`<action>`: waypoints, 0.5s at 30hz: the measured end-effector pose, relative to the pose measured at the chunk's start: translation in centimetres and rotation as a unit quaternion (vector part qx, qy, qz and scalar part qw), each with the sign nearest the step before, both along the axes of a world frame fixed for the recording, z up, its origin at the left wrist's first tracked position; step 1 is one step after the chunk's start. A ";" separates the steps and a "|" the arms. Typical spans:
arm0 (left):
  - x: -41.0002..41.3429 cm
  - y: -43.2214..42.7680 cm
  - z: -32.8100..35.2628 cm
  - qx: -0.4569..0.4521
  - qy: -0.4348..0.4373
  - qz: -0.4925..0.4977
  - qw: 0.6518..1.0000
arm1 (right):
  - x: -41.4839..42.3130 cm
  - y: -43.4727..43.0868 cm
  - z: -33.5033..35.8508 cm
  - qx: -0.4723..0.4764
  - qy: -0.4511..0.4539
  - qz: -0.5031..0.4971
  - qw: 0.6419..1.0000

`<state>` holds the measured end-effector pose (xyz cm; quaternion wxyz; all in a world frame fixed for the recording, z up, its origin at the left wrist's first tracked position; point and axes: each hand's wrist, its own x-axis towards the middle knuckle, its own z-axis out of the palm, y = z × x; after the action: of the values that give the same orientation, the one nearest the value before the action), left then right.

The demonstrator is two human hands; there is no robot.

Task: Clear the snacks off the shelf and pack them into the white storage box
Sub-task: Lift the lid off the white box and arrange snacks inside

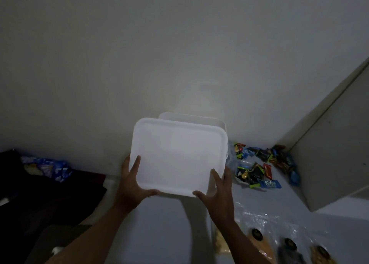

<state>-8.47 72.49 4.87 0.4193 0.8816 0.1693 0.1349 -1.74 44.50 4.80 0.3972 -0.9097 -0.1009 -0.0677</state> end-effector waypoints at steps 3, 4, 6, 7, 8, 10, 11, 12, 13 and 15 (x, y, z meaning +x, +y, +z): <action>-3.8 -0.2 -2.1 0.013 0.041 0.010 0.999 | -3.8 -0.5 -2.4 0.008 0.015 0.004 1.000; -5.2 0.0 -2.8 0.021 0.059 0.010 0.998 | -5.2 -0.6 -3.4 0.005 0.024 0.011 1.000; -8.0 0.1 -4.7 0.039 0.105 0.006 0.994 | -8.1 -0.7 -5.3 -0.014 0.053 0.035 0.998; -9.4 0.2 -5.7 0.044 0.131 0.003 0.990 | -9.5 -0.9 -6.1 -0.020 0.080 0.051 0.995; -10.7 0.1 -6.6 0.042 0.156 -0.001 0.987 | -10.7 -1.1 -6.7 -0.023 0.114 0.063 0.991; -12.7 0.0 -8.0 0.038 0.197 -0.007 0.980 | -12.2 -1.3 -7.7 -0.040 0.178 0.072 0.981; -13.3 -0.1 -8.4 0.035 0.212 -0.009 0.977 | -12.7 -1.4 -8.1 -0.053 0.206 0.079 0.974; -13.7 -0.2 -8.7 0.030 0.228 -0.012 0.973 | -13.1 -1.4 -8.4 -0.063 0.230 0.086 0.967; -14.1 -0.3 -9.0 0.023 0.244 -0.017 0.969 | -13.6 -1.5 -8.7 -0.068 0.251 0.092 0.961; -14.7 -0.7 -9.5 0.014 0.262 -0.023 0.965 | -14.1 -1.8 -9.3 -0.069 0.274 0.095 0.955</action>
<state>-23.19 71.77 -4.60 0.3513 0.8956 0.2508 -0.1077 -15.89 42.73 -4.53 0.3504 -0.9048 -0.0786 0.2287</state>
